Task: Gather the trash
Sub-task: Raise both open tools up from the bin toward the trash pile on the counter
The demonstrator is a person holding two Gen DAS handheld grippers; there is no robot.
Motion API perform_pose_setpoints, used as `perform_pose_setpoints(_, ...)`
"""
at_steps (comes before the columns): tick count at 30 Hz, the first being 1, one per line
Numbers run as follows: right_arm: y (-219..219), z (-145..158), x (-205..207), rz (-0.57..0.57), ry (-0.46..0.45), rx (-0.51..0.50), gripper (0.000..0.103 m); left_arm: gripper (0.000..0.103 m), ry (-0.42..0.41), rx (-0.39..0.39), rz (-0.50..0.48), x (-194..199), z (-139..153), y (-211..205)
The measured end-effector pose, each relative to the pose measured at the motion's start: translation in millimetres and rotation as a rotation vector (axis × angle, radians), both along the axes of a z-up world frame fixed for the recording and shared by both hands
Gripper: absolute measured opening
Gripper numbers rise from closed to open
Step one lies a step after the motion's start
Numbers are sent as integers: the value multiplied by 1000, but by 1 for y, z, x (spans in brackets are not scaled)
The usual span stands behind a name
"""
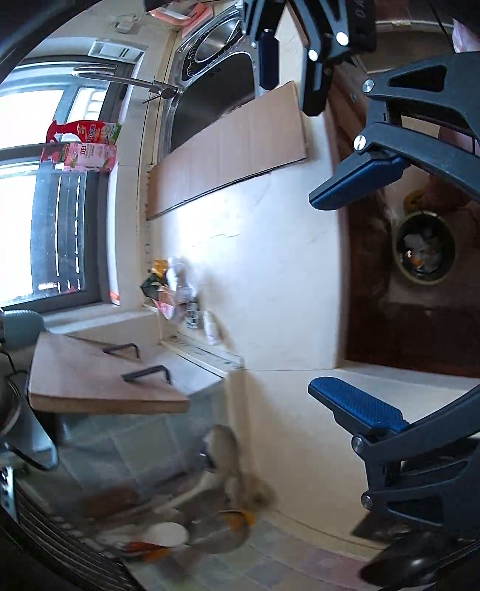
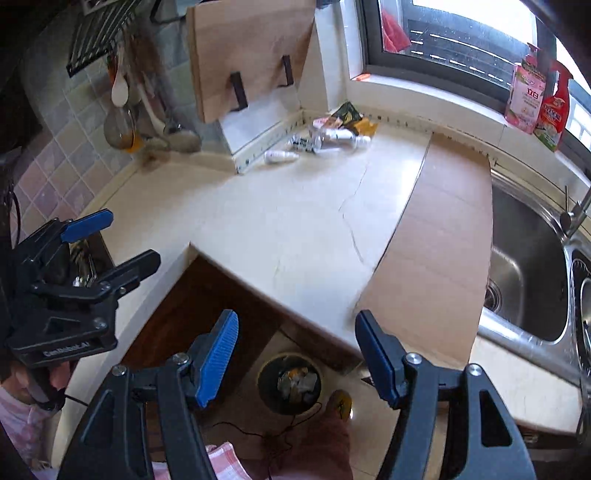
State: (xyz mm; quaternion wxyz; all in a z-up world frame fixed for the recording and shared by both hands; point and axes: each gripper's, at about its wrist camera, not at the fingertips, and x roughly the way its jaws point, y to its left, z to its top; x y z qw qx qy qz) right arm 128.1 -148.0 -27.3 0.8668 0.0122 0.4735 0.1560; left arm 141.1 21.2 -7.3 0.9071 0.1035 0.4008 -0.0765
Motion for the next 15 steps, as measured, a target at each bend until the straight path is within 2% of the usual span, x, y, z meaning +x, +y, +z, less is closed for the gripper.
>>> perform_pose_setpoints(4, -18, 11, 50, -26, 11, 33, 66, 91, -8, 72, -19, 57, -2, -8)
perform_pose_setpoints(7, -30, 8, 94, -48, 41, 75, 66, 91, 1, 115, -37, 98, -10, -13)
perform_pose_setpoints(15, -52, -25, 211, -111, 130, 169, 66, 77, 76, 209, -67, 232, -64, -25)
